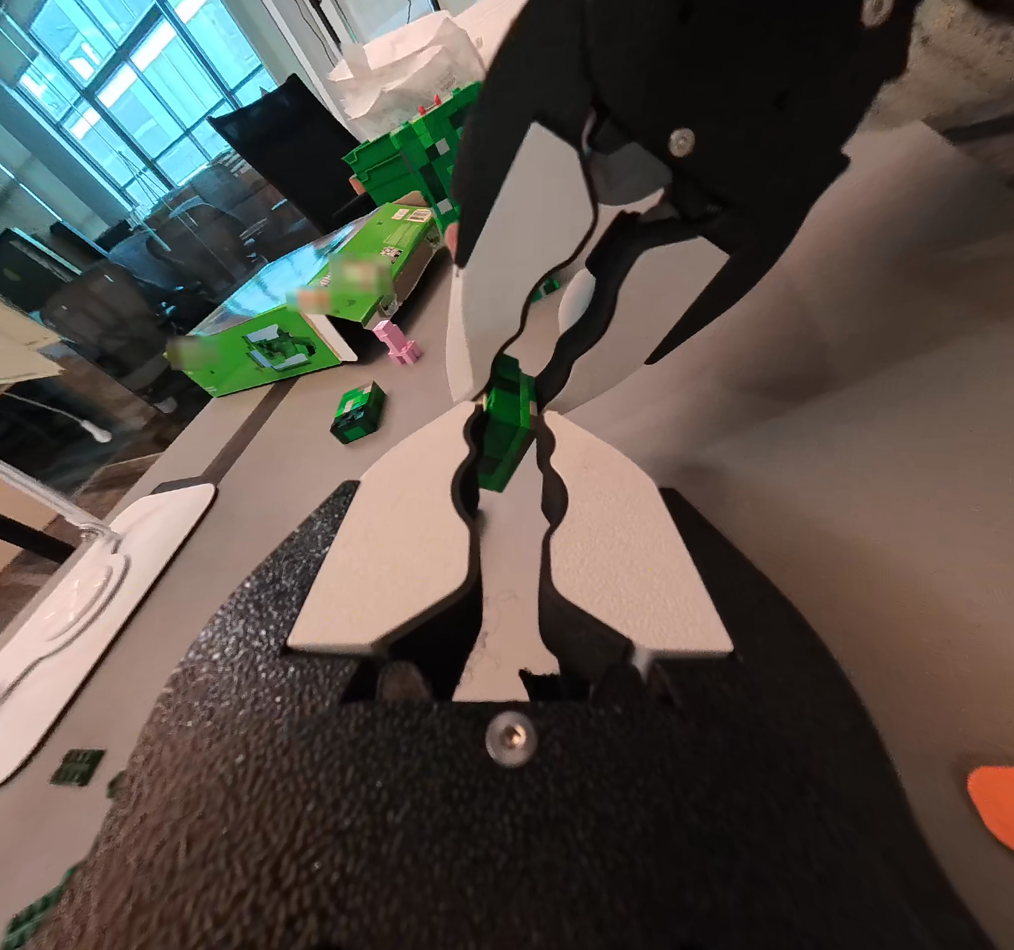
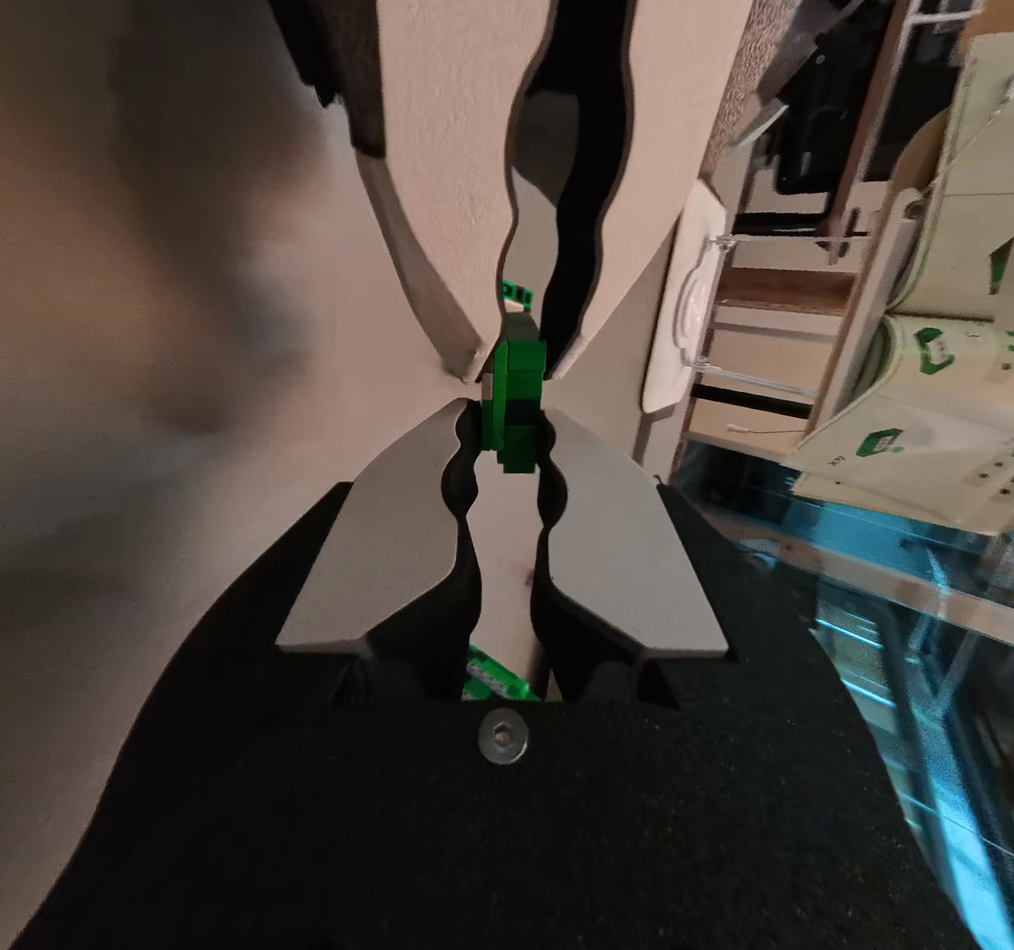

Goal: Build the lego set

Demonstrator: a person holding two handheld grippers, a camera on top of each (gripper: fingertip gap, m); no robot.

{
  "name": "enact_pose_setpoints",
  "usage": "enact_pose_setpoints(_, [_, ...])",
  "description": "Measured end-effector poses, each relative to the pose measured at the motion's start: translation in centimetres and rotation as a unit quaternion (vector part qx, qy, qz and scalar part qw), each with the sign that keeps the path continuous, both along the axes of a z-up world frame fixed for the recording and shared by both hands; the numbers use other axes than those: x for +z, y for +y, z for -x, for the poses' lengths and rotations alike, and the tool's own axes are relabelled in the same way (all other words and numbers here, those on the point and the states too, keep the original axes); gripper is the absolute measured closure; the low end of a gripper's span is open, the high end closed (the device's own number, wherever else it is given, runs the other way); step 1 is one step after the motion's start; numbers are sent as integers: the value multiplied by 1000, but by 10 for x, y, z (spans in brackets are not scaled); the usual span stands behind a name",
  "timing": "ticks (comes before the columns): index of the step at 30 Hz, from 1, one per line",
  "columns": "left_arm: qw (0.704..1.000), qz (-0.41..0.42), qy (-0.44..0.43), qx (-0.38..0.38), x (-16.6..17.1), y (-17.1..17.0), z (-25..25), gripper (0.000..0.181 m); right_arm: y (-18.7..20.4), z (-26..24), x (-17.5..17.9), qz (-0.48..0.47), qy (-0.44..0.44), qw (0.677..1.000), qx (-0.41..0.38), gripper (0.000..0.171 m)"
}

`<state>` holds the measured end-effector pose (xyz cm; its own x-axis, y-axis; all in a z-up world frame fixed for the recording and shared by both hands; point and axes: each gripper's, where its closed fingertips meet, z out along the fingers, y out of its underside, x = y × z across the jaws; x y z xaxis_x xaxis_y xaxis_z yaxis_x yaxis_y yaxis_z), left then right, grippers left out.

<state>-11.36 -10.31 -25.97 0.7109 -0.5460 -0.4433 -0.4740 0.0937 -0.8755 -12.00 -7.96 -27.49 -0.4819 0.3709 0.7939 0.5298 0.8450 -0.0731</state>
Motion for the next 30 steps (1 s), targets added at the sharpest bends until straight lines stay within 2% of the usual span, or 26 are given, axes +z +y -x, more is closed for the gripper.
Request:
enact_pose_setpoints(5, [1000, 1, 10, 1, -3, 1, -1, 164, 1, -1, -3, 6, -2, 1000, -8, 152])
enact_pose_setpoints(9, [998, -5, -57, 17, 11, 3, 1, 162, 7, 6, 10, -2, 56, 998, -15, 153])
enact_pose_setpoints(13, [991, 35, -130, 12, 13, 6, 2, 128, 20, 10, 23, -61, 111, 992, -12, 153])
enact_pose_setpoints(18, [979, 63, -195, 17, 17, 8, 8, 122, 19, 13, 32, -181, 148, 972, 36, 153])
enact_pose_setpoints(21, [975, 76, -207, 25, 15, 11, 12, 118, 17, 13, 37, -190, 169, 966, 41, 153])
enact_pose_setpoints(24, [973, 84, -216, 9, 13, 10, 7, 121, 10, 15, 44, -205, 181, 960, 59, 153])
enact_pose_setpoints(27, [975, 57, -214, 8, 20, 7, 8, 128, 6, 18, 45, -236, 179, 952, 74, 153])
enact_pose_setpoints(30, [977, 54, -206, 25, 19, 8, 14, 144, 3, 19, 43, -238, 185, 950, 81, 153])
